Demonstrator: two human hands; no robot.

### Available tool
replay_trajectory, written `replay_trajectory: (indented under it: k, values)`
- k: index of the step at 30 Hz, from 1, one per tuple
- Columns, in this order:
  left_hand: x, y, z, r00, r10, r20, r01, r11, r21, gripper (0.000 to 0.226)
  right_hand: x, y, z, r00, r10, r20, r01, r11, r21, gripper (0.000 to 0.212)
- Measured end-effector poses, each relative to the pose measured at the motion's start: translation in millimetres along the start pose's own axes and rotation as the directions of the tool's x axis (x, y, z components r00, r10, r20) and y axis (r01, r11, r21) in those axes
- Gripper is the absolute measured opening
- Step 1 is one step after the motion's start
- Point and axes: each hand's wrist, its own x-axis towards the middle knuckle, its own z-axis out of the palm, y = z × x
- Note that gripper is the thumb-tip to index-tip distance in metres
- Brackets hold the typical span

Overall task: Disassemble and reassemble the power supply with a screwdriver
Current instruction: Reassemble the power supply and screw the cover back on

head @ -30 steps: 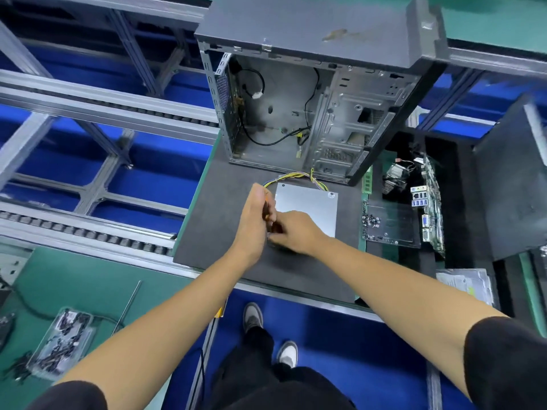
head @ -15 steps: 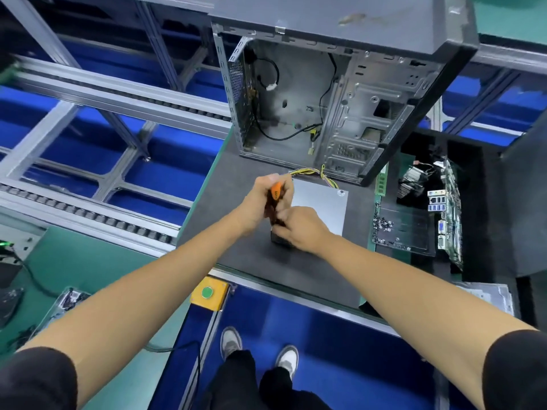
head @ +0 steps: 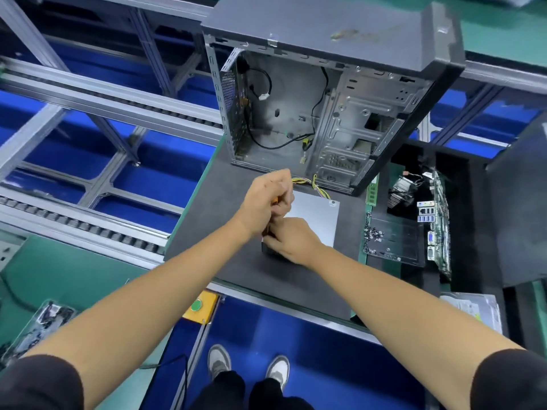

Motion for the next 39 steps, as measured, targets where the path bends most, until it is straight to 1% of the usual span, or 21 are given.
replay_trajectory:
  k: [2,4,5,7,8,10,11,12,14,15,17,18,20,22,24,28,31,33,35,37,39]
  values:
    - [5,4,-3,0.981,-0.080,0.177,0.076,0.997,0.030,0.013,0,0,-1,1.000,-0.003,-0.001,0.003,1.000,0.001,0.018]
    - [6,9,-2,0.975,-0.113,0.189,0.089,0.988,0.130,0.012,-1,-1,-4,1.000,0.004,0.018,-0.004,1.000,-0.003,0.020]
    - [3,10,-1,0.990,-0.083,0.117,0.062,0.984,0.169,0.011,-2,-3,-6,0.999,0.016,0.033,-0.016,1.000,-0.008,0.024]
    - [-10,5,6,0.989,0.088,-0.120,-0.055,0.965,0.255,0.008,-3,-8,-7,0.998,0.056,0.041,-0.056,0.998,-0.008,0.028]
    - [-18,-1,13,0.947,0.182,-0.264,-0.096,0.946,0.311,0.005,-2,-10,-8,0.996,0.082,0.039,-0.082,0.997,-0.002,0.024]
    - [-31,-8,35,0.807,0.243,-0.538,-0.040,0.932,0.361,0.015,0,-11,-6,0.990,0.119,0.073,-0.117,0.993,-0.034,0.018]
    - [-33,-10,45,0.758,0.229,-0.610,-0.012,0.941,0.339,0.024,0,-9,-4,0.986,0.138,0.090,-0.133,0.990,-0.051,0.016]
    - [-31,-12,52,0.747,0.227,-0.625,-0.026,0.949,0.313,0.031,1,-6,-1,0.982,0.165,0.088,-0.161,0.985,-0.055,0.017]
    - [-24,-16,56,0.805,0.251,-0.538,-0.090,0.947,0.308,0.040,-1,1,1,0.980,0.181,0.077,-0.182,0.983,0.005,0.026]
    - [-19,-19,55,0.860,0.249,-0.445,-0.103,0.939,0.328,0.041,-2,1,1,0.984,0.154,0.093,-0.160,0.985,0.062,0.027]
    - [-13,-22,54,0.965,0.179,-0.192,-0.096,0.921,0.378,0.036,-6,-2,-2,0.983,0.064,0.172,-0.103,0.969,0.225,0.016]
    - [-11,-23,52,0.988,0.123,-0.092,-0.081,0.926,0.369,0.033,-7,-3,-3,0.986,0.041,0.164,-0.084,0.960,0.269,0.014]
    - [-4,-18,40,0.998,0.052,-0.023,-0.045,0.970,0.240,0.031,-5,-4,-5,0.995,0.053,0.085,-0.072,0.968,0.239,0.018]
    - [4,-9,17,1.000,-0.013,-0.012,0.013,1.000,0.022,0.032,-1,-2,-4,0.998,0.041,0.047,-0.043,0.998,0.045,0.018]
    - [6,0,-8,0.995,-0.083,0.049,0.089,0.988,-0.124,0.030,-1,-5,-3,0.998,0.056,0.037,-0.056,0.998,-0.002,0.022]
    - [5,5,-31,0.964,-0.167,0.209,0.203,0.965,-0.165,0.030,-1,-7,-8,0.998,0.042,0.050,-0.044,0.998,0.037,0.011]
    - [4,13,-29,0.951,-0.178,0.251,0.195,0.980,-0.043,0.029,-2,-7,-7,0.996,0.057,0.063,-0.059,0.998,0.032,0.012]
    - [0,17,-21,0.981,-0.127,0.144,0.105,0.983,0.152,0.030,-1,-5,-7,0.996,0.055,0.071,-0.054,0.998,-0.019,0.020]
    - [-10,16,-8,0.995,-0.042,-0.088,0.066,0.955,0.290,0.032,-1,-5,-7,0.995,0.063,0.080,-0.062,0.998,-0.020,0.020]
    - [-21,10,12,0.934,0.078,-0.348,0.035,0.951,0.308,0.035,-3,-10,-8,0.993,0.097,0.074,-0.099,0.995,0.031,0.021]
    - [-28,3,28,0.889,0.118,-0.443,0.000,0.967,0.257,0.042,-3,-13,-7,0.987,0.147,0.072,-0.152,0.986,0.074,0.025]
